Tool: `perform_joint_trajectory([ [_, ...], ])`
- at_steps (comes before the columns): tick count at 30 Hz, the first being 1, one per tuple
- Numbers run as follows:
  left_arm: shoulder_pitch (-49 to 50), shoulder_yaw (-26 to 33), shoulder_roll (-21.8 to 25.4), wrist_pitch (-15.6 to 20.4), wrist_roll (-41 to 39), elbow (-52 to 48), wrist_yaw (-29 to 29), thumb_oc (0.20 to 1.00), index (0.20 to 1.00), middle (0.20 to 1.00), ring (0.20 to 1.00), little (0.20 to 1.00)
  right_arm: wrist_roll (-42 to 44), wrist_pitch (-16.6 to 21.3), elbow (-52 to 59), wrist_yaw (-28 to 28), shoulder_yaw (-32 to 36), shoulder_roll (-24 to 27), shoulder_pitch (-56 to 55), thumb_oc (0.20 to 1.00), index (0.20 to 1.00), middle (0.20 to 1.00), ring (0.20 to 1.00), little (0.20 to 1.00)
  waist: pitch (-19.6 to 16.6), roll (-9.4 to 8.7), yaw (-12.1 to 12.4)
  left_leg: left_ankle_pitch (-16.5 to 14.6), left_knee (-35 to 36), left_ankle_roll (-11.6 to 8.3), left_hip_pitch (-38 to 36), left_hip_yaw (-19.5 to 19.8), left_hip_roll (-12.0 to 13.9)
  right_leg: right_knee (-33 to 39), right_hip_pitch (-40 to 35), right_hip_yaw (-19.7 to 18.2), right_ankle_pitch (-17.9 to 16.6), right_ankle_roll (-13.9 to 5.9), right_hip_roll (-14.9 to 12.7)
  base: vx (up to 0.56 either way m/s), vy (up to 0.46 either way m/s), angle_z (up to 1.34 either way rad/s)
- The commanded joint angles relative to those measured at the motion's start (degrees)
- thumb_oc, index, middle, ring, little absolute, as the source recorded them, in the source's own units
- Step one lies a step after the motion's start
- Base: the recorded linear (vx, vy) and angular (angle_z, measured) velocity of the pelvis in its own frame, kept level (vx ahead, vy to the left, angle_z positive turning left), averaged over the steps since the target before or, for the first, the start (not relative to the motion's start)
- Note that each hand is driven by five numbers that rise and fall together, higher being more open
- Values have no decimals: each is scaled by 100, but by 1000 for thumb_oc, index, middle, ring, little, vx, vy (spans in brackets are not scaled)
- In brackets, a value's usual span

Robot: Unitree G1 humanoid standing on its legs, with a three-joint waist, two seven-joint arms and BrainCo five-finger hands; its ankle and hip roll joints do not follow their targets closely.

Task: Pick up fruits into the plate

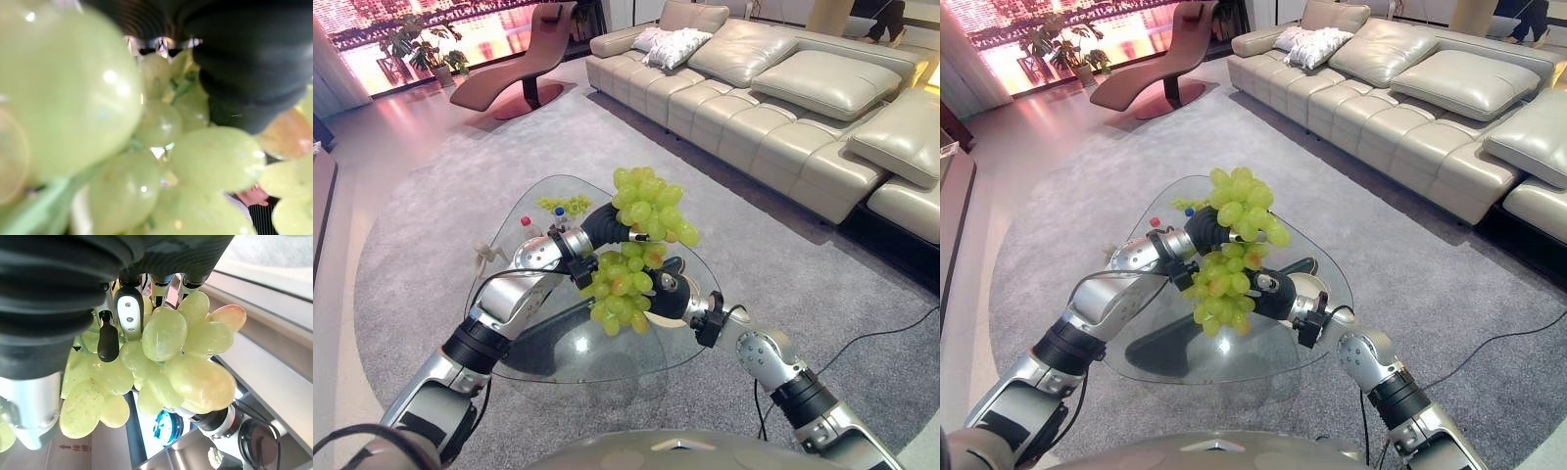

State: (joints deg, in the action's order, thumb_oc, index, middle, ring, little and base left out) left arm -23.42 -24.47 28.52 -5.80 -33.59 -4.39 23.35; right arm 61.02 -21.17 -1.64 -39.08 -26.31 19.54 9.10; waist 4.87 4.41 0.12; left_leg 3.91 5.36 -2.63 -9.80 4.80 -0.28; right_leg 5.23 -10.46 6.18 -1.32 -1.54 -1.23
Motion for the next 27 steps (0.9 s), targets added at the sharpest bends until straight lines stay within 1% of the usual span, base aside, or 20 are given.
perform_joint_trajectory([
  [1, -675, 20, -250, 299, -69, 417, -270, 200, 200, 200, 200, 200, 699, -291, 1078, -581, -470, -833, 396, 1000, 1000, 1000, 1000, 1000, 47, -362, 70, -894, -137, 240, -181, -289, -232, -74, -28, -143, 272, -335, -201, 0, 0, 0],
  [3, -653, 34, -302, 257, -146, 427, -276, 200, 200, 200, 200, 200, 771, -363, 1110, -591, -509, -895, 403, 1000, 1000, 1000, 1000, 1000, 46, -358, 78, -893, -139, 243, -172, -290, -233, -74, -19, -151, 268, -335, -197, 0, 0, 0],
  [9, -655, 13, -465, 338, -195, 525, -383, 200, 200, 200, 200, 200, 1090, -539, 1192, -507, -623, -1110, 517, 1000, 1000, 1000, 1000, 1000, 58, -344, 105, -891, -142, 244, -153, -274, -239, -57, -11, -164, 266, -330, -195, 0, 0, 0],
  [17, -642, -24, -548, 359, -192, 621, -404, 200, 200, 200, 200, 200, 1150, -575, 1285, -548, -736, -1199, 575, 1000, 1000, 1000, 1000, 1000, 64, -342, 121, -886, -136, 246, -143, -261, -241, -57, 1, -169, 268, -328, -196, 0, 0, 0],
  [21, -639, -39, -623, 299, -229, 632, -453, 200, 200, 200, 200, 200, 1155, -531, 1338, -534, -787, -1240, 601, 1000, 1000, 1000, 1000, 1000, 60, -347, 128, -890, -135, 249, -139, -251, -244, -53, 5, -170, 269, -327, -196, 0, 0, 0],
  [22, -647, -46, -648, 273, -226, 629, -473, 200, 200, 200, 200, 200, 1154, -501, 1334, -536, -805, -1254, 616, 831, 831, 831, 831, 831, 62, -350, 129, -889, -134, 251, -133, -246, -245, -54, 13, -177, 268, -325, -194, 0, 0, 0],
  [23, -642, -51, -660, 258, -215, 616, -479, 200, 200, 200, 200, 200, 1155, -465, 1344, -504, -816, -1262, 617, 529, 529, 529, 529, 529, 68, -353, 131, -892, -131, 252, -135, -245, -244, -51, 11, -178, 268, -323, -192, 0, 0, 0],
  [24, -650, -61, -662, 257, -224, 625, -481, 200, 200, 200, 200, 200, 1176, -437, 1352, -457, -823, -1269, 630, 200, 200, 200, 200, 200, 71, -353, 129, -892, -130, 254, -136, -247, -247, -55, 16, -186, 268, -323, -189, 0, 0, 0],
  [27, -635, -66, -695, 252, -206, 662, -464, 200, 200, 200, 200, 200, 1173, -444, 1332, -465, -810, -1288, 621, 200, 200, 200, 200, 200, 65, -354, 127, -896, -126, 258, -145, -250, -245, -50, 11, -185, 266, -323, -189, 0, 0, 0],
])
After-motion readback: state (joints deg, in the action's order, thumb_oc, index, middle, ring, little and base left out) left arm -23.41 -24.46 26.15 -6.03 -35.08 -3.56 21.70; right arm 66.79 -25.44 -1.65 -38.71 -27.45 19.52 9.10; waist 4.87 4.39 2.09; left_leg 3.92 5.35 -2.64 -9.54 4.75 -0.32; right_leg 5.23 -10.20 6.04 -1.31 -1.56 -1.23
